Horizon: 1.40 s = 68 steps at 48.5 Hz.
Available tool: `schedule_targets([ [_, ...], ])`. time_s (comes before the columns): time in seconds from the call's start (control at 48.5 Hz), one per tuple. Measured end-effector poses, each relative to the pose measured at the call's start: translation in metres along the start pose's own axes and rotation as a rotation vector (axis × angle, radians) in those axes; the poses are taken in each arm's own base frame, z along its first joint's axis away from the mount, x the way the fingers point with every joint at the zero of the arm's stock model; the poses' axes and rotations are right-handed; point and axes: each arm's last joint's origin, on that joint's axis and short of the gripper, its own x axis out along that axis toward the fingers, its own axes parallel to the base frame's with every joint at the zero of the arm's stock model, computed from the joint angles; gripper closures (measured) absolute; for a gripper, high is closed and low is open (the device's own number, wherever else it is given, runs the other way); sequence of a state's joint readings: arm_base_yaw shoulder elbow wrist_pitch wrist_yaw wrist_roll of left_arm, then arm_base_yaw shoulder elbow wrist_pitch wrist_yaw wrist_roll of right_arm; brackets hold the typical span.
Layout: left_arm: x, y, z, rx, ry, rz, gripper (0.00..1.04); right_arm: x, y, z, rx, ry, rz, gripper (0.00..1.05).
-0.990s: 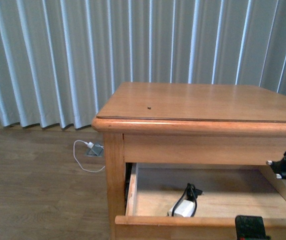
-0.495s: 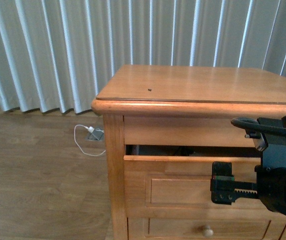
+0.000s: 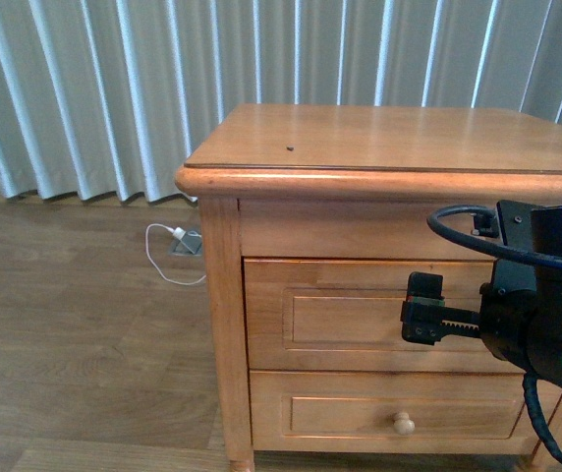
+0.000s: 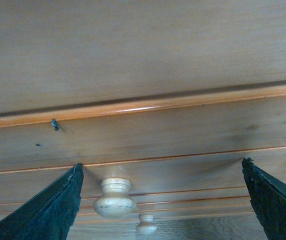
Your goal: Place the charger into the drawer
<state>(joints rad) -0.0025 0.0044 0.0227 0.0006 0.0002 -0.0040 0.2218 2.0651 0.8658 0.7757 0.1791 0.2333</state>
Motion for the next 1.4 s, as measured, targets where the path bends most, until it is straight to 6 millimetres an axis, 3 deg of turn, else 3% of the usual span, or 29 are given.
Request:
schedule_targets([
  [0.165, 0.0, 0.0, 0.0, 0.0, 0.0, 0.0, 0.06, 0.01, -0.002, 0.001, 0.025, -0.024, -0.013, 0.09],
  [0.578, 0.0, 0.0, 0.0, 0.0, 0.0, 0.0, 0.06, 0.012, -0.005, 0.001, 0.033, -0.055, -0.056, 0.09],
  [0.825, 0.0, 0.0, 0.0, 0.0, 0.0, 0.0, 0.06, 0.002, -0.009, 0.006, 0.015, -0.037, -0.021, 0.09],
  [0.97, 0.0, 0.0, 0.0, 0.0, 0.0, 0.0, 0.06, -0.03, -0.015, 0.017, -0.02, -0.011, 0.003, 0.09],
  [1.217, 0.0, 0.0, 0.0, 0.0, 0.0, 0.0, 0.06, -0.12, -0.027, 0.03, -0.028, 0.02, 0.071, 0.09],
  [1.403, 0.0, 0.0, 0.0, 0.0, 0.0, 0.0, 0.06, -0.189, -0.04, 0.029, -0.007, -0.004, 0.114, 0.09],
])
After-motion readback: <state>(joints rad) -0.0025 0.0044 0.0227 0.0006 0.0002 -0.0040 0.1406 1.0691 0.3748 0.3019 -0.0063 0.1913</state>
